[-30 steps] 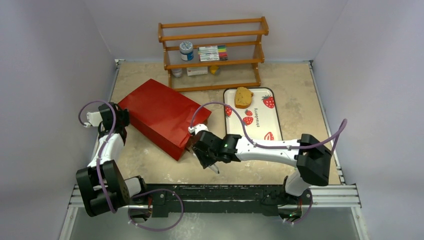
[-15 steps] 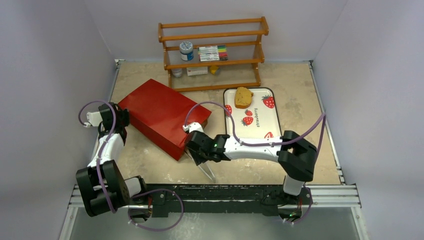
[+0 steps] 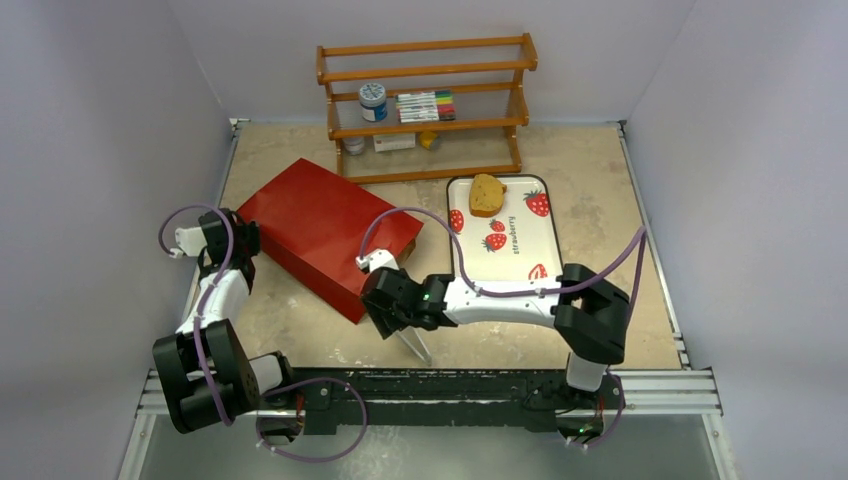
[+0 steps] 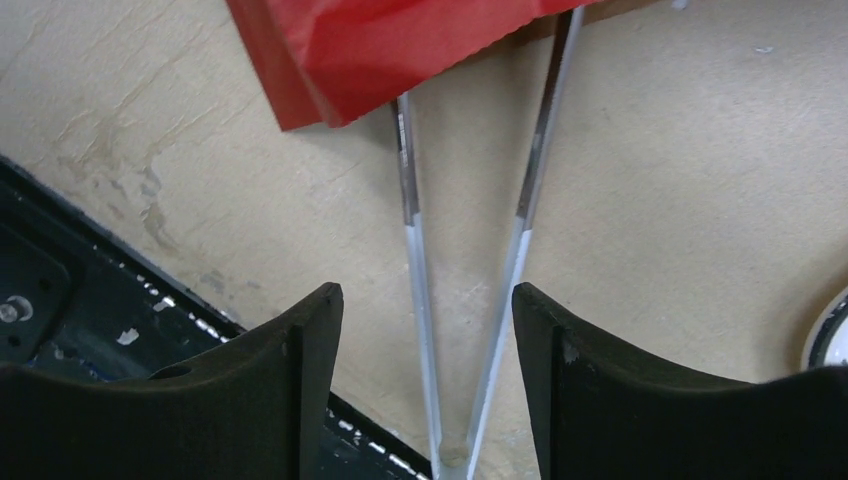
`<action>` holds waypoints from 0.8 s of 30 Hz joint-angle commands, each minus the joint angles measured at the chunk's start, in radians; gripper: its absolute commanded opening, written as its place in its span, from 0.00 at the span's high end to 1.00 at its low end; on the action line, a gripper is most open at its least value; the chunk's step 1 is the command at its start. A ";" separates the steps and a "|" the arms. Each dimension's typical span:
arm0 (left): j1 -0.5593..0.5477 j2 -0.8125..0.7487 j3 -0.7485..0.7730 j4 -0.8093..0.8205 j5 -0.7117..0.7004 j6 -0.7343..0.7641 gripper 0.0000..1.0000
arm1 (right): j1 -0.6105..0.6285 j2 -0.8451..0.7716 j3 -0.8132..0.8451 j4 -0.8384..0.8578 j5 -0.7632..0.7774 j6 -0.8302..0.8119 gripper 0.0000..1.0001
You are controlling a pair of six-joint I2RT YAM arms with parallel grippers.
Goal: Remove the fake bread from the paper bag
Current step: Take out the fake bread from the paper bag.
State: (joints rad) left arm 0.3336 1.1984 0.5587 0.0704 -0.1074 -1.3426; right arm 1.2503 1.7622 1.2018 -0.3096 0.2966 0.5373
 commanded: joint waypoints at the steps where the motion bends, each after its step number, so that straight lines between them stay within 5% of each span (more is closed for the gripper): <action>1: 0.005 0.001 -0.003 0.046 0.012 0.014 1.00 | 0.020 0.010 -0.013 0.029 -0.009 -0.009 0.34; 11: 0.005 0.004 0.003 0.044 0.008 0.024 1.00 | 0.020 0.072 -0.072 0.056 0.076 0.043 0.33; 24: 0.005 0.008 -0.002 0.046 0.003 0.026 1.00 | 0.029 -0.055 -0.063 0.021 0.094 -0.010 0.34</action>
State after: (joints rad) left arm 0.3336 1.2022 0.5587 0.0734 -0.1078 -1.3415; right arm 1.2716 1.8008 1.1217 -0.2588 0.3534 0.5495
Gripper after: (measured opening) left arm 0.006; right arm 0.660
